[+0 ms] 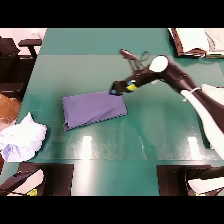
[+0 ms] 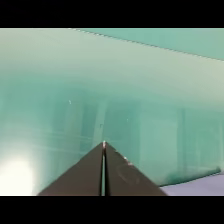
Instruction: Fold the shirts.
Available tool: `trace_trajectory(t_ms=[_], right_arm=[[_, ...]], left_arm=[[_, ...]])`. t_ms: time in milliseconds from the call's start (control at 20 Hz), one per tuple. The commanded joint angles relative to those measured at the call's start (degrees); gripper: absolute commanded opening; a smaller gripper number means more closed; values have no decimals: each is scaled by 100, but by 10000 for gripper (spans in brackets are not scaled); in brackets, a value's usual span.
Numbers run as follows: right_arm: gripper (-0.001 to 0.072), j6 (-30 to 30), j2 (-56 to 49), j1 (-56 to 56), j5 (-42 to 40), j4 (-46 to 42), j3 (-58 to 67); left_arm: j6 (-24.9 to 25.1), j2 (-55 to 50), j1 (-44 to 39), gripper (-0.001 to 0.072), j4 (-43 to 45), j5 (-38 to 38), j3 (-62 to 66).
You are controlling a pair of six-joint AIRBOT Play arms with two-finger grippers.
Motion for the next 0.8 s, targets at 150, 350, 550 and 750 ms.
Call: trace_trajectory(t_ms=[150,350,550,750], right_arm=[[696,251,-289,-1272,354,393,-1038],[695,245,-1023,-831,367,752,-531],[684,212,-1784,-140,321,1331,256],[188,205,-2304,282,321,1375,1019]], left_arm=[[151,13,24,27,-24,-179,-4],[149,2,24,27,-70,-190,-4],[151,-33,24,26,-114,-376,-4],[153,-31,24,26,-205,-457,-4]])
